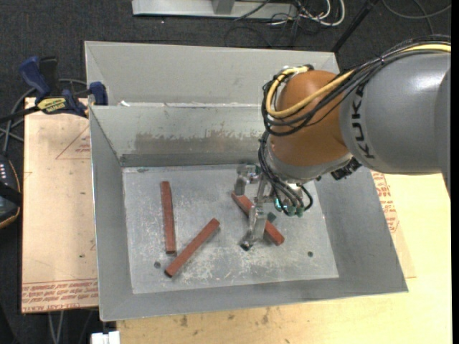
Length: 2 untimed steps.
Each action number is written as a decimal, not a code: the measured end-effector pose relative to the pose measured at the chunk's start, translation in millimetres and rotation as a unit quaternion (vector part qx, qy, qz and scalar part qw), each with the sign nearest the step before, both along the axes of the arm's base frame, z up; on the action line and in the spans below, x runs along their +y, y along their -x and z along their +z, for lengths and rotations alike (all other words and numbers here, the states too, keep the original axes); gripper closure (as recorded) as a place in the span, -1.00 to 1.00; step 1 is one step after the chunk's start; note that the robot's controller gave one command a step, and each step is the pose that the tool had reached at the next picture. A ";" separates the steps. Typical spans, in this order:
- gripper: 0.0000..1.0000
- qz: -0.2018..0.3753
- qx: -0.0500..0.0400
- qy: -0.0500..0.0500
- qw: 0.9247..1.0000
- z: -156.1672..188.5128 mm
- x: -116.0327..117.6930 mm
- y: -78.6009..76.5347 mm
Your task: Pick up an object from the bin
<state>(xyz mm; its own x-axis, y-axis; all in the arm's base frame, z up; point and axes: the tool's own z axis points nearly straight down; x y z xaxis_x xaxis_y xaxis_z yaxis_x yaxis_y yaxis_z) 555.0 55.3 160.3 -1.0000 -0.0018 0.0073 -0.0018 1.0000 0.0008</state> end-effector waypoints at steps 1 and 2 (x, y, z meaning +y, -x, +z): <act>-1.00 -0.009 0.000 -0.001 1.000 -95.1 45.7 13.5; -1.00 0.078 -0.003 -0.001 0.997 -91.1 101.0 36.3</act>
Offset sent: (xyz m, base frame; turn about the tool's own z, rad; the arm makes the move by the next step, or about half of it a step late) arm -0.0111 0.0426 -0.0903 0.0231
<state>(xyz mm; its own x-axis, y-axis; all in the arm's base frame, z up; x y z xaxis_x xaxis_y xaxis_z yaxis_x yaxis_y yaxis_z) 518.7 156.3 69.2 -0.9874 -0.1580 0.0016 -0.1580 0.9874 0.0030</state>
